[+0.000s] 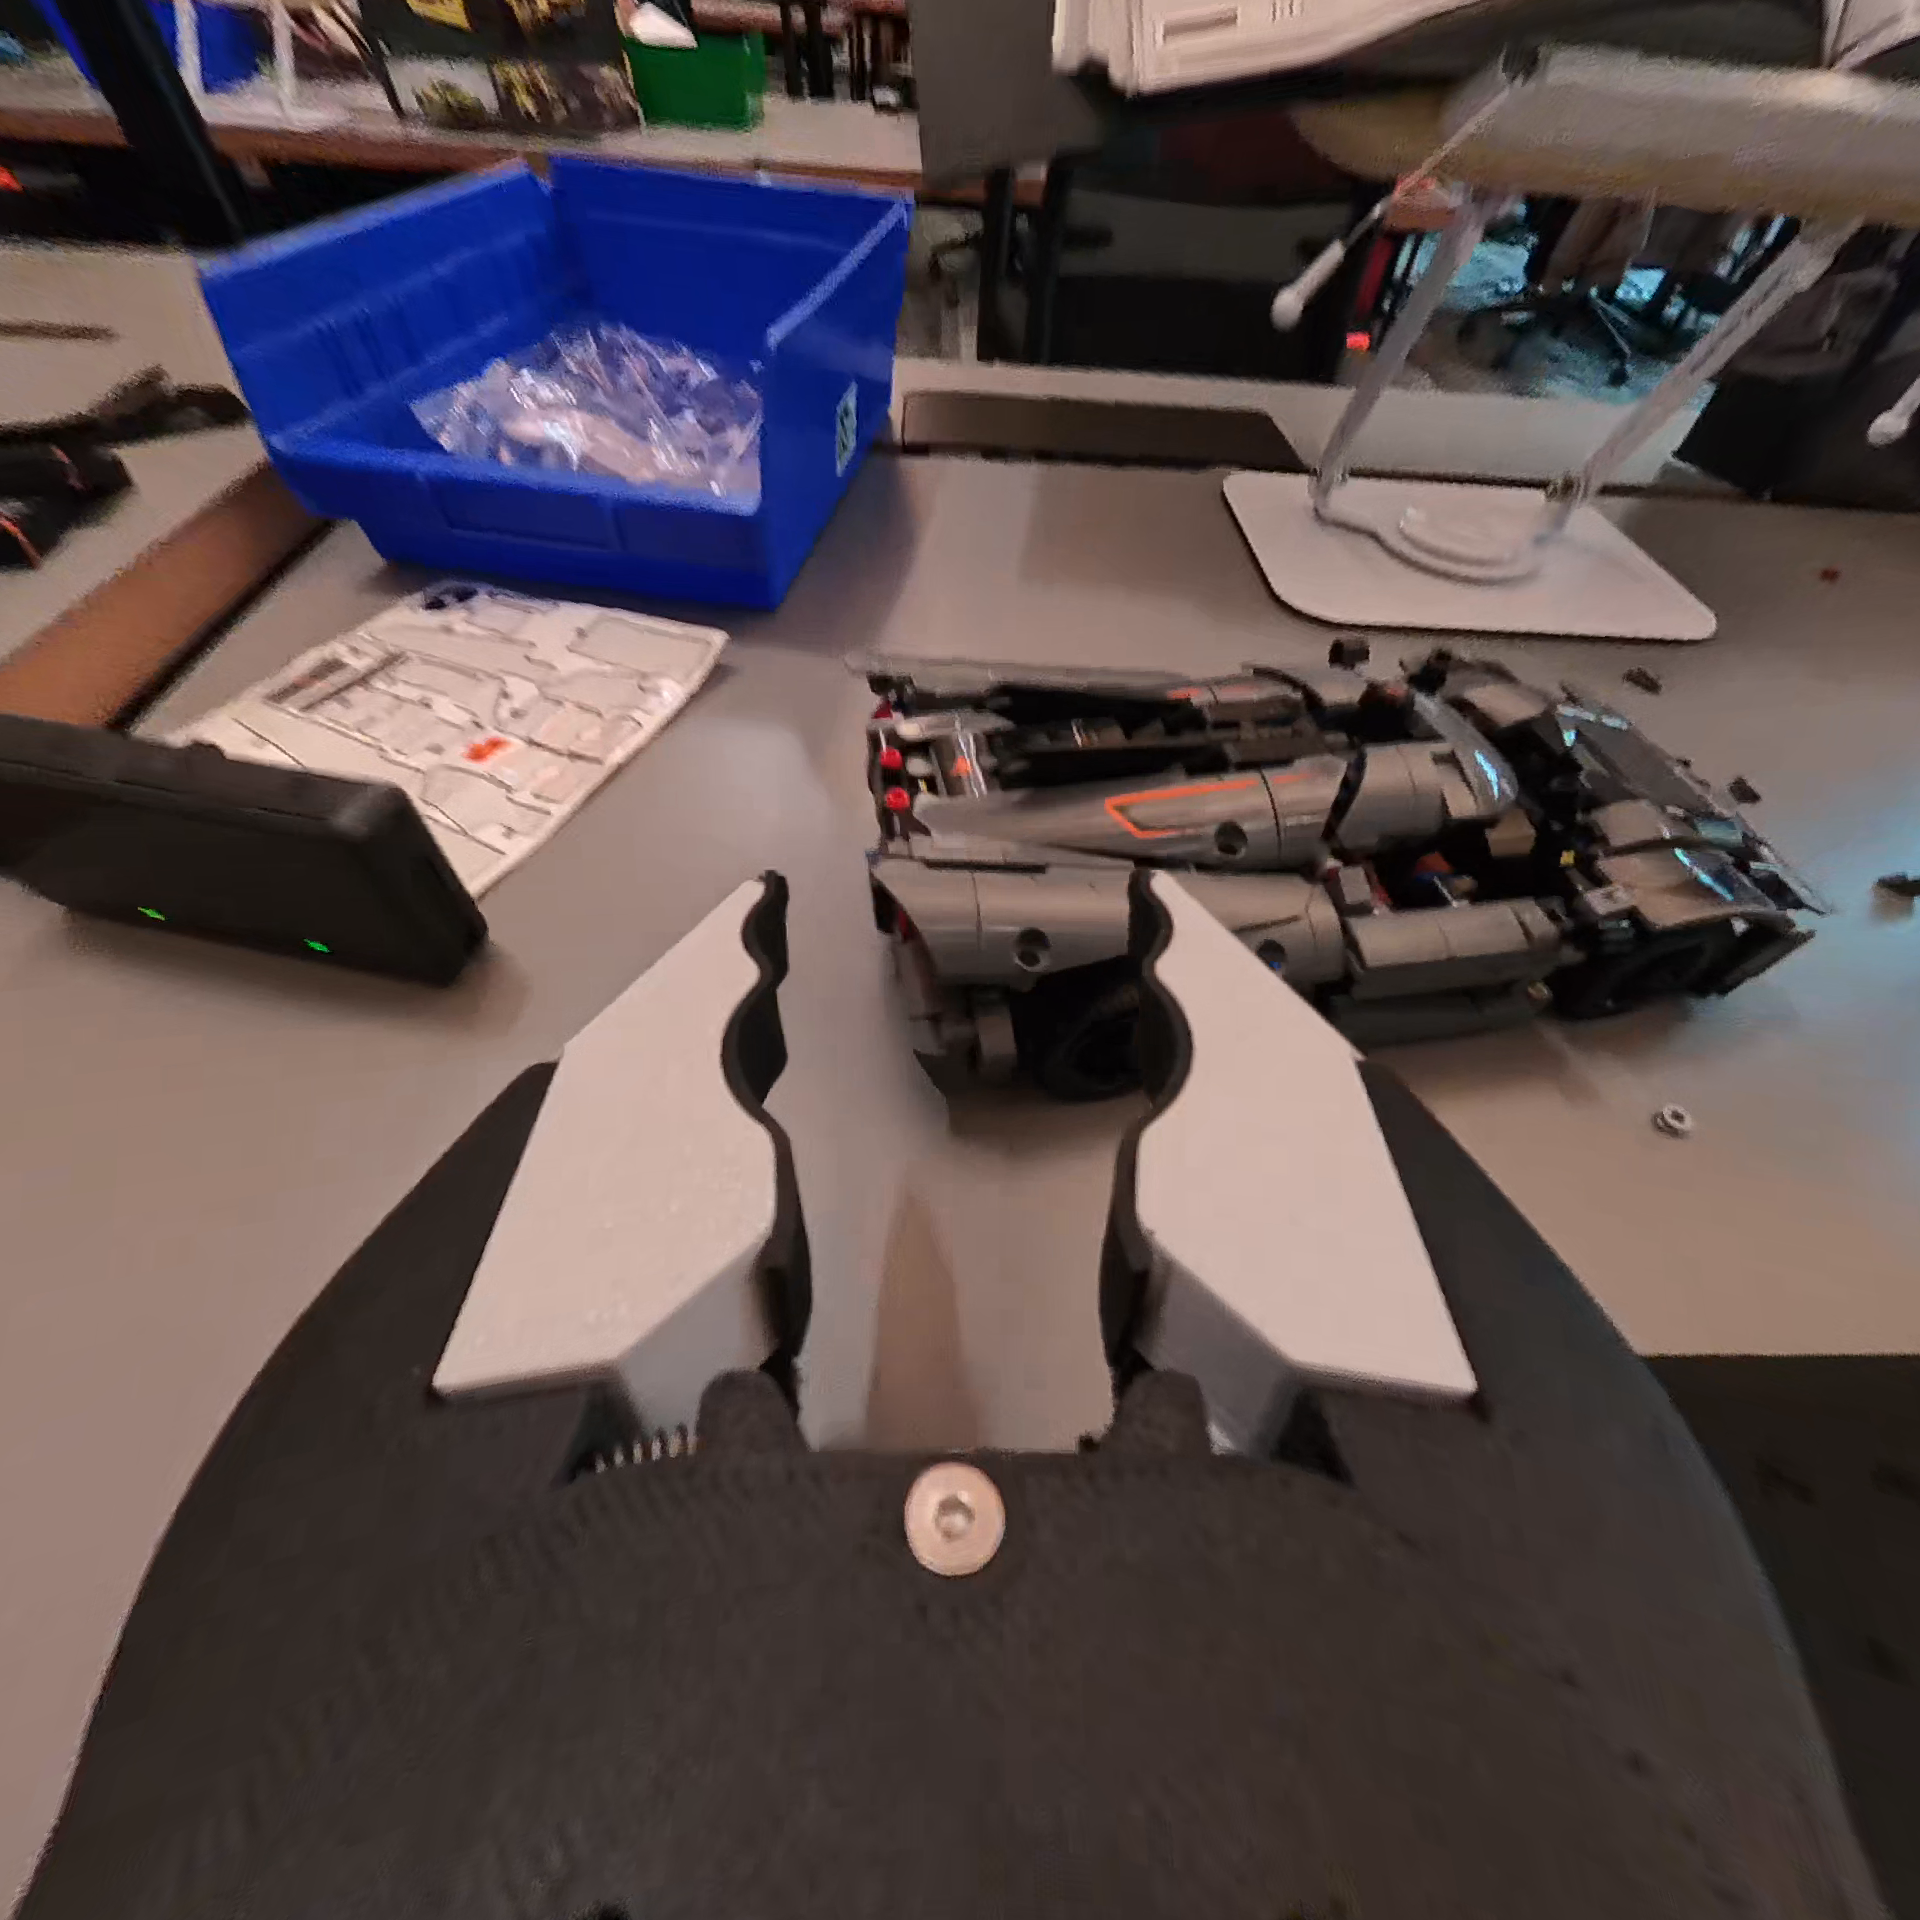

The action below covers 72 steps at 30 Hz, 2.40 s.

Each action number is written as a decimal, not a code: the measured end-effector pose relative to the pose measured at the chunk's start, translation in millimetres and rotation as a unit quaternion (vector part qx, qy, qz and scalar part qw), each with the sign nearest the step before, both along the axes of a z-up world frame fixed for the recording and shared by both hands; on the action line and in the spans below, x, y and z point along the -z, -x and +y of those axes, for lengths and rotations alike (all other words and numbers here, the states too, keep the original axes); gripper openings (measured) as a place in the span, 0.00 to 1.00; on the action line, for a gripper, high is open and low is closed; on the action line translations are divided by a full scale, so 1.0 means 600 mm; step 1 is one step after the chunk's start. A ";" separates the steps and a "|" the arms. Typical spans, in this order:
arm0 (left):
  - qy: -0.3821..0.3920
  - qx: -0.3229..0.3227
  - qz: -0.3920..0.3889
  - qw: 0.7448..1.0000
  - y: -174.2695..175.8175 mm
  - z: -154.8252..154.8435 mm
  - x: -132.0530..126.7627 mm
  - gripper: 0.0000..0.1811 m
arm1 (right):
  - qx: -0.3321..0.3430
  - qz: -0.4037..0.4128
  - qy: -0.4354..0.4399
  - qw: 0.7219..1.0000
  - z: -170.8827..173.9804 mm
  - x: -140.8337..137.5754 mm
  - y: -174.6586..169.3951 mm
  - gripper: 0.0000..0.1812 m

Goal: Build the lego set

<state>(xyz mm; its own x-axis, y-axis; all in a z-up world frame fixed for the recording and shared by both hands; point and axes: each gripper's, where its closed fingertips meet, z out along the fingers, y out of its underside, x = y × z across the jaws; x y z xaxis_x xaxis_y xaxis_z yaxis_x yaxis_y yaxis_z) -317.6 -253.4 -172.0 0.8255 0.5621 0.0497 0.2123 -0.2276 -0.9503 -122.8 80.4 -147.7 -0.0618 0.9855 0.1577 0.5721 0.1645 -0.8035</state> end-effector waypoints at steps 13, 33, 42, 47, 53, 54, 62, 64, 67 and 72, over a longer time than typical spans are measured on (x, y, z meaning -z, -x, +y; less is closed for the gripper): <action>0.001 0.168 0.139 0.976 -0.113 0.288 -0.183 0.37 | 0.078 0.133 0.150 0.977 0.121 -0.059 -0.058 0.49; 0.058 0.250 0.255 0.932 -0.224 0.753 -0.223 0.38 | 0.154 0.158 0.205 0.954 0.217 -0.029 -0.088 0.48; 0.062 0.233 0.250 0.938 -0.195 0.765 -0.198 0.21 | 0.155 0.133 0.203 0.958 0.219 -0.004 -0.076 0.48; 0.066 0.247 0.242 0.936 -0.198 0.765 -0.183 0.16 | 0.149 0.126 0.168 0.966 0.212 -0.012 -0.079 0.48; 0.066 0.282 0.207 0.935 -0.209 0.764 -0.176 0.22 | 0.140 0.146 0.152 0.967 0.210 -0.041 -0.093 0.48; 0.068 0.288 0.204 0.933 -0.212 0.767 -0.170 0.24 | 0.135 0.148 0.147 0.969 0.208 -0.044 -0.094 0.48; 0.052 0.321 0.171 0.930 -0.220 0.760 -0.174 0.25 | 0.023 0.125 0.132 0.983 0.160 -0.053 -0.119 0.33; 0.048 0.323 0.170 0.930 -0.218 0.756 -0.178 0.25 | -0.046 0.073 0.144 0.986 0.115 -0.031 -0.128 0.27; 0.041 0.327 0.163 0.930 -0.214 0.750 -0.187 0.25 | -0.147 -0.061 0.137 0.978 0.044 0.038 -0.159 0.17; 0.027 0.322 0.156 0.934 -0.200 0.735 -0.208 0.26 | -0.256 -0.203 0.122 0.937 -0.047 0.113 -0.203 0.14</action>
<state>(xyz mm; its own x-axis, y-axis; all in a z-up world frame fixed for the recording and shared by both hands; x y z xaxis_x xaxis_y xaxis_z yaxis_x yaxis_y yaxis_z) -197.5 187.6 -47.3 0.9629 -0.0599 -0.2630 -0.2694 -0.2623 -0.9266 -1.2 52.4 -215.5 -0.5422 0.8142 -0.2078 0.7357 0.3405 -0.5855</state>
